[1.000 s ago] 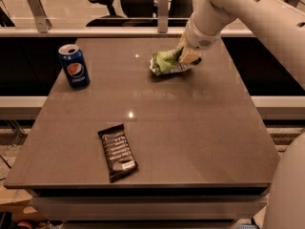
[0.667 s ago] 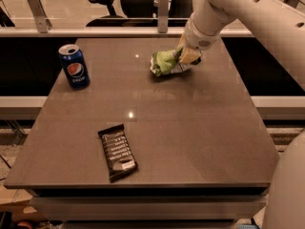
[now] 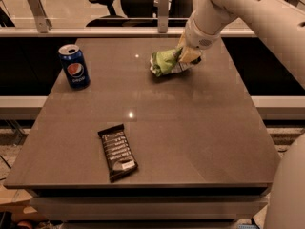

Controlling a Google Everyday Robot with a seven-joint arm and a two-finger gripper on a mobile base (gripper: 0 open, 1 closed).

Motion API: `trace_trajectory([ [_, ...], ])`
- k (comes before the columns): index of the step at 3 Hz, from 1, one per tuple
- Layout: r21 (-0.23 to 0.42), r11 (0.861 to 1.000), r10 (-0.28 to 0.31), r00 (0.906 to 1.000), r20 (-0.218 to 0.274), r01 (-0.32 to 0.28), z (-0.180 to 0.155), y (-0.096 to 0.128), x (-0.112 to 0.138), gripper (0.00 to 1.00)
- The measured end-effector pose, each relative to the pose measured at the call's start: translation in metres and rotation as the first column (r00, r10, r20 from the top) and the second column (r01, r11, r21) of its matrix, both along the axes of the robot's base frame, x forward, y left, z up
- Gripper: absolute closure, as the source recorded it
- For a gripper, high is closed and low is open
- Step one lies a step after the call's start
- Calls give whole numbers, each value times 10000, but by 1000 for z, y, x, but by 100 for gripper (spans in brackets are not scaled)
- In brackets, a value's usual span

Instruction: Move green jalapeno chip bag near rxbar chocolate

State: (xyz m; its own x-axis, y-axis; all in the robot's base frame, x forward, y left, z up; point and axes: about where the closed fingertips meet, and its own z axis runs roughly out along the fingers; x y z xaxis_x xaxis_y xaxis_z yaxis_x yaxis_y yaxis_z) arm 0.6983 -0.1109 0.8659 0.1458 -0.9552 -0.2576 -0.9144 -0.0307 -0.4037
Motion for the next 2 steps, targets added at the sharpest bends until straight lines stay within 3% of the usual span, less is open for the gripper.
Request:
trace_trajectory([
  [2,502,9987,-14,9992,393,-6,26,0,-38,100],
])
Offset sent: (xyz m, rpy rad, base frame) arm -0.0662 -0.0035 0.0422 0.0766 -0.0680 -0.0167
